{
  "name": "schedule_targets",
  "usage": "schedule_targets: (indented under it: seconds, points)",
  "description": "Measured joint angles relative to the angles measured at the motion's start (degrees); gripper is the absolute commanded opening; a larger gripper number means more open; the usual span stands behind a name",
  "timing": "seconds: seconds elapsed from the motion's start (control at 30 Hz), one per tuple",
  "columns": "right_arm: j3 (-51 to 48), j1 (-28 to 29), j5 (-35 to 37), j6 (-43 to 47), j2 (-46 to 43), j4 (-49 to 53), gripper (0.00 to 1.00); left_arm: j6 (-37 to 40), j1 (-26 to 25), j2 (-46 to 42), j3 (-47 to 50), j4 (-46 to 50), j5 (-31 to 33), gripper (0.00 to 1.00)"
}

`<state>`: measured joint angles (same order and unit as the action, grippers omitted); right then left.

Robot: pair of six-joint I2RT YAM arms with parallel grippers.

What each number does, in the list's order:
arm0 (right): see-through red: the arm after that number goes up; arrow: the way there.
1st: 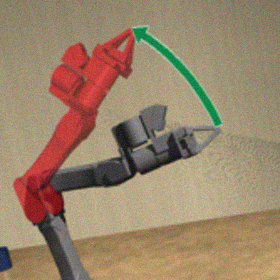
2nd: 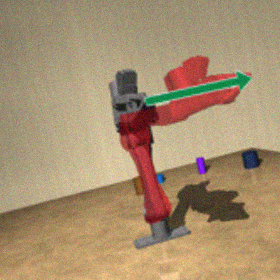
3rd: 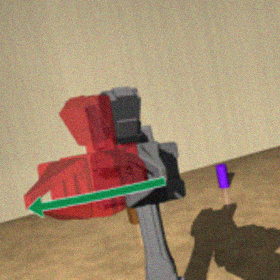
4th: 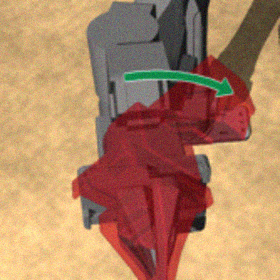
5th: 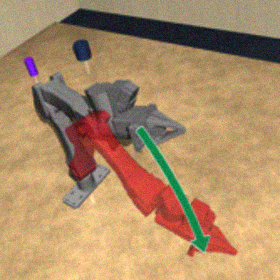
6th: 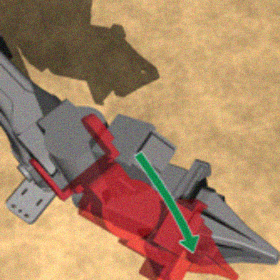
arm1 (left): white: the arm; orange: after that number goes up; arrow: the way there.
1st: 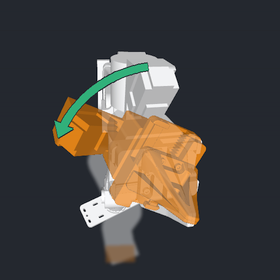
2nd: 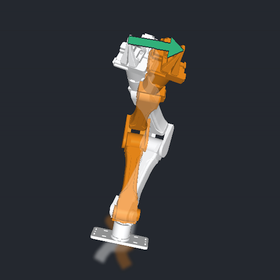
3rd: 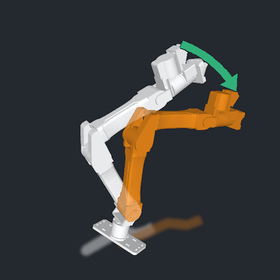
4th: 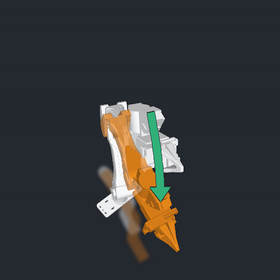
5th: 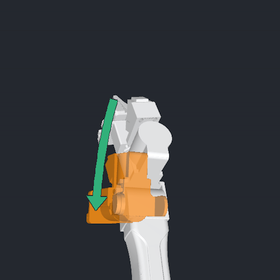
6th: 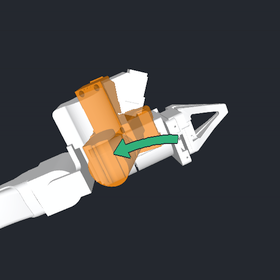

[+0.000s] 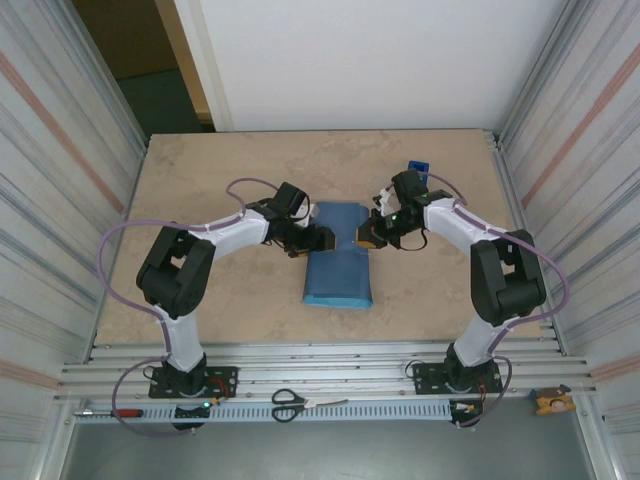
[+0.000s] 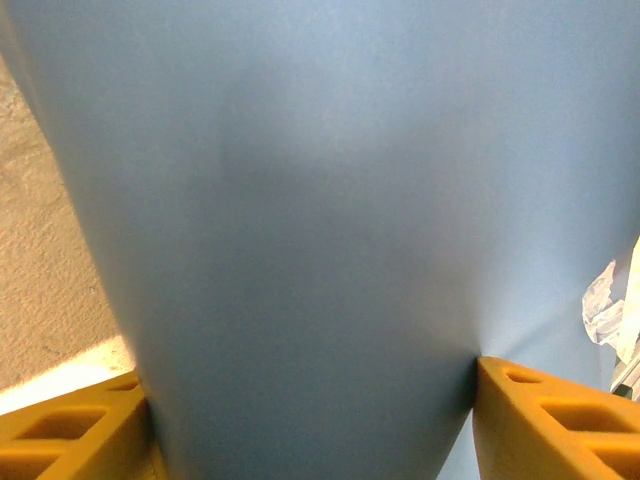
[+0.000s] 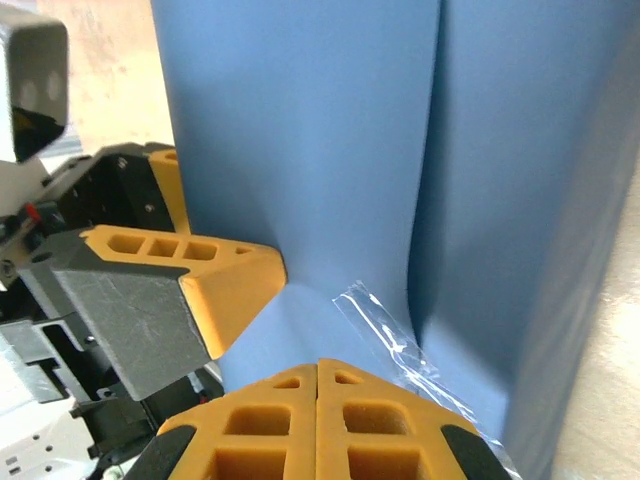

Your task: Wrap the gift box in paper

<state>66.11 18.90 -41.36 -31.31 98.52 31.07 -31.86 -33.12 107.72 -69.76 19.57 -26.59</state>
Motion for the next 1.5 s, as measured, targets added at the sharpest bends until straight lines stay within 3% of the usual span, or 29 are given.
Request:
schedule_targets:
  seconds: [0.13,0.7,0.93,1.2,1.5]
  points:
    - [0.48,1.31,1.25,0.00,3.58,0.50,0.00,0.00,0.00,0.02,0.00,0.00,0.02,0.70]
    - [4.57,1.77,3.48,-1.31,4.57,0.37,0.00,0.00,0.00,0.00,0.00,0.00,0.00,0.70]
    - [2.73,1.29,3.65,-1.27,3.76,0.07,0.00,0.00,0.00,0.00,0.00,0.00,0.00,0.70]
    - [-5.60,-4.22,-1.90,-1.68,-6.34,-3.06,0.00,0.00,0.00,-0.02,0.00,0.00,0.00,0.70]
    - [-9.55,-4.37,-3.10,-2.58,-2.73,-5.81,0.00,-0.02,0.00,-0.02,0.00,0.00,0.00,0.70]
